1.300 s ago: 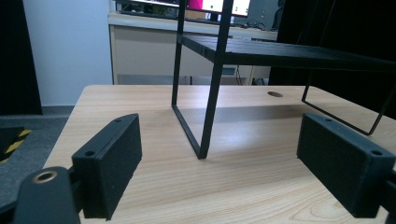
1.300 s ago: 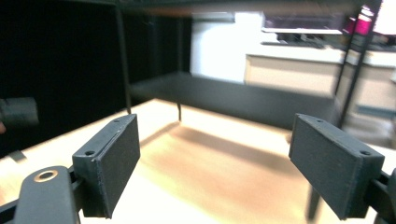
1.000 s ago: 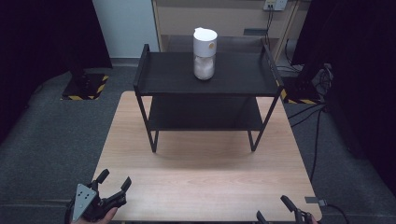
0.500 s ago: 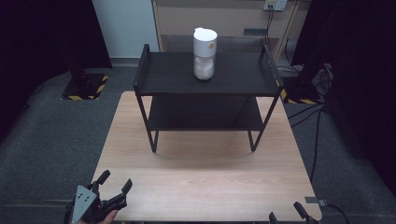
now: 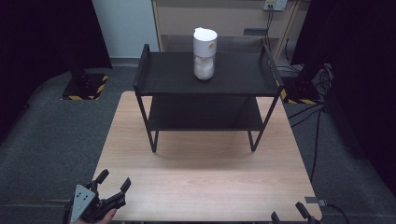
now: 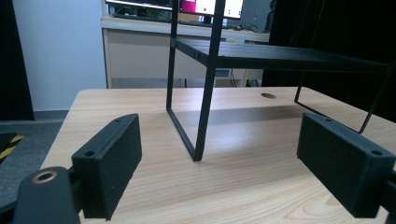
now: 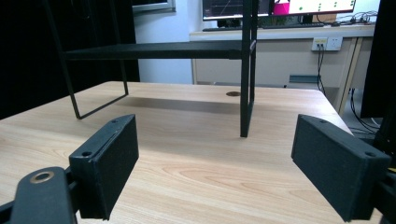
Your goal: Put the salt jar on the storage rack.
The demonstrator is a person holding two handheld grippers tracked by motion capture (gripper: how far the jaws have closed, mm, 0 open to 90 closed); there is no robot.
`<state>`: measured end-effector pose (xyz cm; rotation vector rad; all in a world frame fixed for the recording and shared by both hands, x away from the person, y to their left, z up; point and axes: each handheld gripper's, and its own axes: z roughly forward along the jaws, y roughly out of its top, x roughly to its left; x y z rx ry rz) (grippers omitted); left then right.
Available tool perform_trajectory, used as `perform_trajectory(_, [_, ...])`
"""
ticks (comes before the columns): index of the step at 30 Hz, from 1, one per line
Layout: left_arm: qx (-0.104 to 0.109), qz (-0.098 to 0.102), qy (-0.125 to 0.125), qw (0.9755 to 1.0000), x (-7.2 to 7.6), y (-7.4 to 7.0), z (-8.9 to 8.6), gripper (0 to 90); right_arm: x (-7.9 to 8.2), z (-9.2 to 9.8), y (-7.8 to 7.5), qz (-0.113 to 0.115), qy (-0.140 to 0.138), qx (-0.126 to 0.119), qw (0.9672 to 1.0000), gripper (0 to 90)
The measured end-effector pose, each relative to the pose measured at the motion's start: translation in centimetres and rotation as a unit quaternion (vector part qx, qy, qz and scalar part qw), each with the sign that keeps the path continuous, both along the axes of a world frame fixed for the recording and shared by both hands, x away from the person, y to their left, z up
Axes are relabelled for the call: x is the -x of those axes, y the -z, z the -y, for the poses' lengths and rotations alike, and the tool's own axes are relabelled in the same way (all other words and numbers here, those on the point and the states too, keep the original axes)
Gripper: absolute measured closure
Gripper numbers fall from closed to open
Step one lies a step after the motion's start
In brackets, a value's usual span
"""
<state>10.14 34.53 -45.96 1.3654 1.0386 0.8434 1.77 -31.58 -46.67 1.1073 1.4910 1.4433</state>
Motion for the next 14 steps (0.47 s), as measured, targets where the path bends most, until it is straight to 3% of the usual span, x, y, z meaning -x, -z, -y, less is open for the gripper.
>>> perform_trajectory(5, [0.002,0.0,-0.005,1.0,-0.1,0.08,-0.14,12.5,-0.19,0.2,0.1,-0.006,0.003,-0.003,1.0,14.9])
perform_trajectory(11, [0.022,-0.002,-0.01,0.9997,-0.15,0.28,-0.45,12.1,-0.48,0.35,0.14,-0.008,0.006,0.0,1.0,13.0])
perform_trajectory(14, [0.023,-0.002,-0.008,0.9997,-0.02,0.26,-0.5,11.9,-0.83,0.48,0.23,-0.019,0.006,-0.01,0.9998,11.2])
